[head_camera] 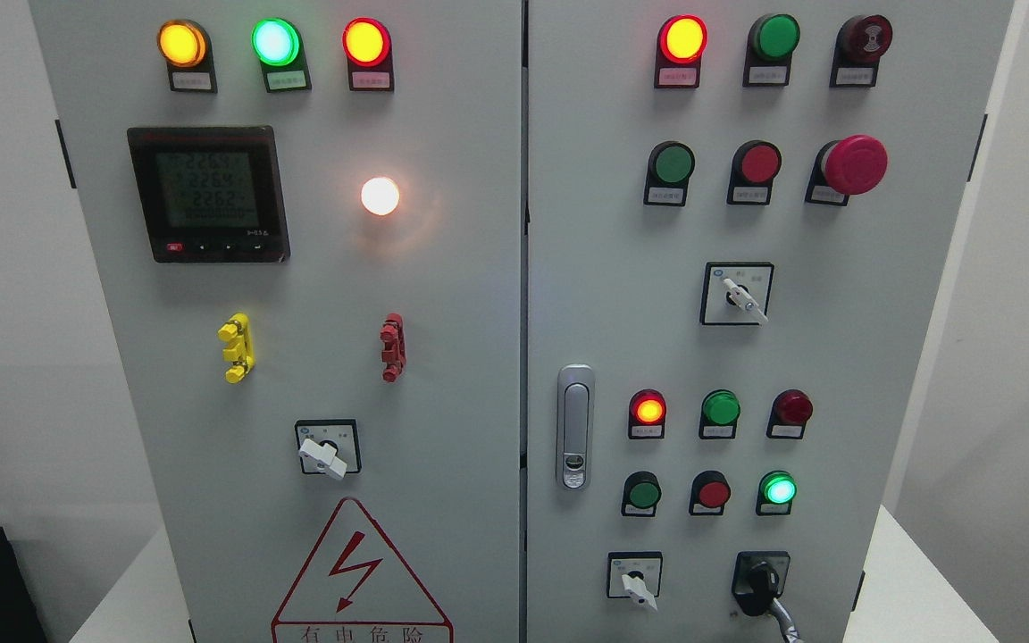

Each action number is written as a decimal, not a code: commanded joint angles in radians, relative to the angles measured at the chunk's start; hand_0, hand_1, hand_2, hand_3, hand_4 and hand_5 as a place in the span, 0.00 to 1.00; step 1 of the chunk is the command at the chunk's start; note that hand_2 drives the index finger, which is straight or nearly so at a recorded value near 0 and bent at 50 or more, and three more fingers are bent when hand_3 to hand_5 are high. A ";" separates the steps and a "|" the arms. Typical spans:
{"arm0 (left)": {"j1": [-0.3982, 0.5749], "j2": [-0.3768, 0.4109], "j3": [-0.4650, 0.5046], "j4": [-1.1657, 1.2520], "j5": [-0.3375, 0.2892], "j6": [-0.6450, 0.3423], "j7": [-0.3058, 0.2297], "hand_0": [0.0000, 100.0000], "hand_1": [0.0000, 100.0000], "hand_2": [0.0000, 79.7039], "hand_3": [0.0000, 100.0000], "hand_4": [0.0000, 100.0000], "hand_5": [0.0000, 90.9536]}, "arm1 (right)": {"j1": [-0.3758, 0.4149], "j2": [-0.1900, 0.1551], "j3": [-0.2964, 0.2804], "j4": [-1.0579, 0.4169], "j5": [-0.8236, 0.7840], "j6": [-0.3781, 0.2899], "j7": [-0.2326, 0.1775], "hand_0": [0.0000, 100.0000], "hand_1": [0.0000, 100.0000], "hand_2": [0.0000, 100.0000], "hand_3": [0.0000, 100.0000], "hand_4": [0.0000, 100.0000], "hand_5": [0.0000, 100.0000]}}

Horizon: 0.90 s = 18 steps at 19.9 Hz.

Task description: Trip black knob to open circuit

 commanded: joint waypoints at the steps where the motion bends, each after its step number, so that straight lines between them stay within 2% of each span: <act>1: 0.000 -0.001 0.001 0.001 0.002 0.001 0.000 0.12 0.39 0.00 0.00 0.00 0.00 | -0.001 0.000 -0.013 -0.036 0.000 -0.023 0.018 0.58 0.77 0.00 1.00 1.00 0.94; 11: 0.000 -0.001 0.001 0.001 0.002 0.001 0.000 0.12 0.39 0.00 0.00 0.00 0.00 | 0.036 0.001 -0.076 -0.030 0.000 -0.031 0.018 0.60 0.78 0.00 1.00 1.00 0.93; 16: 0.000 -0.001 0.001 0.001 0.002 0.001 0.000 0.12 0.39 0.00 0.00 0.00 0.00 | 0.082 0.001 -0.076 -0.065 -0.004 -0.039 0.018 0.61 0.78 0.00 1.00 1.00 0.93; 18: 0.000 -0.002 0.001 0.001 0.002 0.001 0.000 0.12 0.39 0.00 0.00 0.00 0.00 | 0.107 0.003 -0.076 -0.087 -0.004 -0.043 0.018 0.69 0.77 0.00 1.00 1.00 0.92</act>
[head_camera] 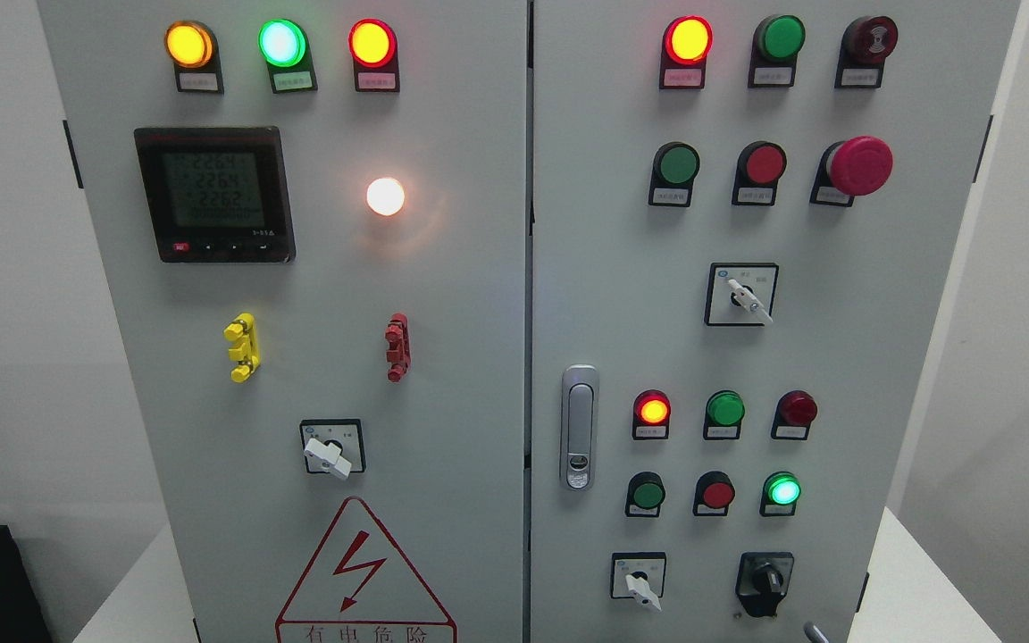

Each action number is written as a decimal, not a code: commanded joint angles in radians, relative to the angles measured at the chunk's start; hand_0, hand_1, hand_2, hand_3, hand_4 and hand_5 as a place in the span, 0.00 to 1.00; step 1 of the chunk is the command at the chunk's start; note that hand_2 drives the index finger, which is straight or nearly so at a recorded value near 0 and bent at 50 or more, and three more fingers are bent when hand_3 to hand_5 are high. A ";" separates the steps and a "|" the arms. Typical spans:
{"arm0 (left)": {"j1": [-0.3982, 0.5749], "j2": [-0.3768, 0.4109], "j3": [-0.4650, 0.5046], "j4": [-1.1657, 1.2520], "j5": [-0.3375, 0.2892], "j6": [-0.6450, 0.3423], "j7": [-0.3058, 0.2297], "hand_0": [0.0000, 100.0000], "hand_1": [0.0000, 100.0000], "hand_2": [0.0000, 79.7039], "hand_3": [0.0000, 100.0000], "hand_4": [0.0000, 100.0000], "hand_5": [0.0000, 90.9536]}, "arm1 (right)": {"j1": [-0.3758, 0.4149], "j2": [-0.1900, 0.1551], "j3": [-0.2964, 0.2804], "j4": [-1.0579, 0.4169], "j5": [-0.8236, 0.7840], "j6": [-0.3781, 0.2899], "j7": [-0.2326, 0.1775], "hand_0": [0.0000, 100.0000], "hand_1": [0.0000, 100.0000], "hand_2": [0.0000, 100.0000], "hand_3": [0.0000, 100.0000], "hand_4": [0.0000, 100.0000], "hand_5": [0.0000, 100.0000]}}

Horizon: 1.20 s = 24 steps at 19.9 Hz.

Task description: Trip black knob to open circuit

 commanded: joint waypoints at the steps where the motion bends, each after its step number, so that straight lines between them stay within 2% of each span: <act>1: 0.000 -0.001 0.001 0.001 0.002 0.001 0.000 0.12 0.39 0.00 0.00 0.00 0.00 | 0.019 0.002 -0.006 -0.051 -0.004 -0.019 0.004 0.71 0.76 0.00 1.00 1.00 0.93; 2: 0.000 -0.001 0.001 0.001 0.002 0.001 0.000 0.12 0.39 0.00 0.00 0.00 0.00 | 0.031 0.004 -0.006 -0.059 -0.005 -0.024 0.006 0.73 0.70 0.00 1.00 1.00 0.92; 3: 0.000 -0.001 0.001 0.001 0.002 0.001 0.000 0.12 0.39 0.00 0.00 0.00 0.00 | 0.045 0.005 -0.006 -0.070 -0.005 -0.028 0.006 0.68 0.61 0.00 1.00 1.00 0.91; 4: 0.000 -0.001 0.001 0.001 0.002 0.001 0.000 0.12 0.39 0.00 0.00 0.00 0.00 | 0.057 0.007 -0.006 -0.079 -0.008 -0.033 0.006 0.65 0.56 0.01 1.00 0.98 0.88; 5: 0.000 -0.001 0.001 0.001 0.002 0.001 0.000 0.12 0.39 0.00 0.00 0.00 0.00 | 0.071 0.007 -0.006 -0.093 -0.028 -0.039 0.006 0.53 0.46 0.01 1.00 0.93 0.83; 6: 0.000 -0.001 0.001 0.001 0.002 0.001 0.000 0.12 0.39 0.00 0.00 0.00 0.00 | 0.085 0.004 -0.008 -0.106 -0.054 -0.040 0.007 0.41 0.42 0.01 1.00 0.89 0.78; 7: 0.000 -0.002 0.001 0.001 0.002 0.001 0.000 0.12 0.39 0.00 0.00 0.00 0.00 | 0.098 -0.001 -0.008 -0.117 -0.077 -0.040 0.010 0.35 0.39 0.01 0.97 0.82 0.71; 8: -0.002 -0.001 0.001 0.001 0.002 0.001 0.000 0.12 0.39 0.00 0.00 0.00 0.00 | 0.108 -0.001 -0.012 -0.126 -0.089 -0.040 0.015 0.25 0.32 0.01 0.85 0.70 0.59; 9: 0.000 -0.001 0.001 0.001 0.002 0.001 0.000 0.12 0.39 0.00 0.00 0.00 0.00 | 0.115 -0.001 -0.015 -0.133 -0.094 -0.040 0.016 0.21 0.30 0.02 0.79 0.65 0.55; 10: 0.000 -0.001 0.001 0.001 0.002 0.001 0.000 0.12 0.39 0.00 0.00 0.00 0.00 | 0.120 -0.001 -0.017 -0.139 -0.099 -0.040 0.018 0.17 0.20 0.01 0.62 0.50 0.43; 11: 0.000 -0.001 0.001 0.001 0.002 0.001 0.000 0.12 0.39 0.00 0.00 0.00 0.00 | 0.128 -0.002 -0.017 -0.146 -0.103 -0.040 0.023 0.12 0.12 0.00 0.49 0.39 0.34; 12: -0.002 -0.001 0.001 0.001 0.002 0.001 0.000 0.12 0.39 0.00 0.00 0.00 0.00 | 0.138 -0.006 -0.017 -0.159 -0.114 -0.042 0.039 0.11 0.11 0.00 0.45 0.36 0.32; 14: 0.000 -0.001 0.001 0.001 0.002 0.001 0.000 0.12 0.39 0.00 0.00 0.00 0.00 | 0.172 -0.012 -0.017 -0.183 -0.134 -0.045 0.097 0.05 0.00 0.00 0.20 0.13 0.12; 15: 0.000 -0.001 0.001 0.001 0.002 0.001 0.000 0.12 0.39 0.00 0.00 0.00 0.00 | 0.184 -0.012 -0.018 -0.191 -0.142 -0.054 0.121 0.04 0.00 0.00 0.17 0.11 0.09; 16: 0.000 -0.001 0.001 0.001 0.002 0.001 0.000 0.12 0.39 0.00 0.00 0.00 0.00 | 0.191 -0.012 -0.018 -0.192 -0.142 -0.063 0.130 0.03 0.00 0.00 0.08 0.03 0.01; 17: 0.000 -0.001 0.001 0.001 0.002 0.001 0.000 0.12 0.39 0.00 0.00 0.00 0.00 | 0.195 -0.012 -0.018 -0.194 -0.143 -0.070 0.130 0.01 0.00 0.00 0.04 0.00 0.00; 24: 0.000 -0.002 0.001 0.001 0.002 0.001 0.000 0.12 0.39 0.00 0.00 0.00 0.00 | 0.197 -0.012 -0.032 -0.194 -0.143 -0.083 0.130 0.00 0.00 0.00 0.00 0.00 0.00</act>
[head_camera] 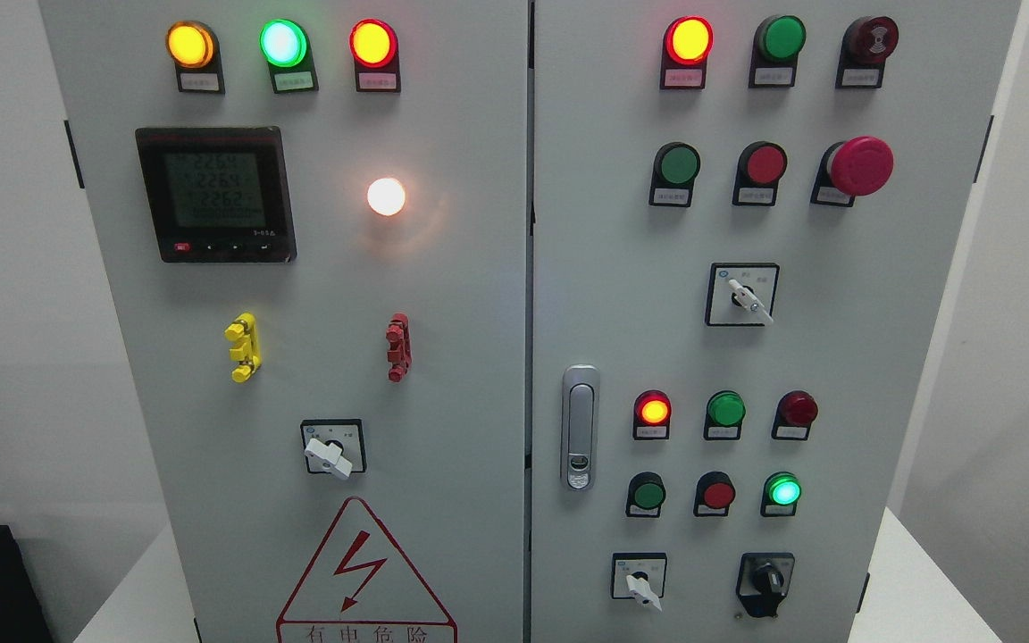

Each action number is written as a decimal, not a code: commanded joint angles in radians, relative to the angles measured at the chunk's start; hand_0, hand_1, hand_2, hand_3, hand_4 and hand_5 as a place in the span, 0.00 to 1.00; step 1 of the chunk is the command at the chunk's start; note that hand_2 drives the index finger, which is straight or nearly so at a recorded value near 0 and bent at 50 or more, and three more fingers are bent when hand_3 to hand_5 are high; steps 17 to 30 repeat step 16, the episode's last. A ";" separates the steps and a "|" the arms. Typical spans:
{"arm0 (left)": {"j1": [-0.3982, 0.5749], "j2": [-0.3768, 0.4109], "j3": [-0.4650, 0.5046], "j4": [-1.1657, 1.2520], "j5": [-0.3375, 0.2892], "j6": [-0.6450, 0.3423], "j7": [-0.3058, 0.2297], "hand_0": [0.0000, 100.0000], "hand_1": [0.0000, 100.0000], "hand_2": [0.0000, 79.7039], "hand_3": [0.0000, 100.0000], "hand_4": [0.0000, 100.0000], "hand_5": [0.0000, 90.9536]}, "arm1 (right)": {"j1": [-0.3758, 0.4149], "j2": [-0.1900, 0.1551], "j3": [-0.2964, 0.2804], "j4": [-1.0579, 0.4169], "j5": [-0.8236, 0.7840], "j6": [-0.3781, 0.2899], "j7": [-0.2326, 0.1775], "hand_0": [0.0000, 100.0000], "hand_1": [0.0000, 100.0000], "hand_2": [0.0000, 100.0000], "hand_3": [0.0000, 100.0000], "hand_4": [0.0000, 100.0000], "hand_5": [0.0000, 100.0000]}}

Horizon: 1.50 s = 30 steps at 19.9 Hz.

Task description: Trip black knob to open circuit

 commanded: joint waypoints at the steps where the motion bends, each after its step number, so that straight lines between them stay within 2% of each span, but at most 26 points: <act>1: 0.000 -0.001 0.001 0.001 0.002 0.001 0.000 0.12 0.39 0.00 0.00 0.00 0.00 | -0.001 -0.004 -0.007 -0.027 -0.004 -0.017 0.007 0.00 0.00 0.00 0.00 0.00 0.00; 30: -0.002 -0.001 0.001 0.001 0.002 0.001 0.000 0.12 0.39 0.00 0.00 0.00 0.00 | -0.001 -0.001 -0.012 -0.027 -0.004 -0.028 0.005 0.00 0.00 0.00 0.00 0.00 0.00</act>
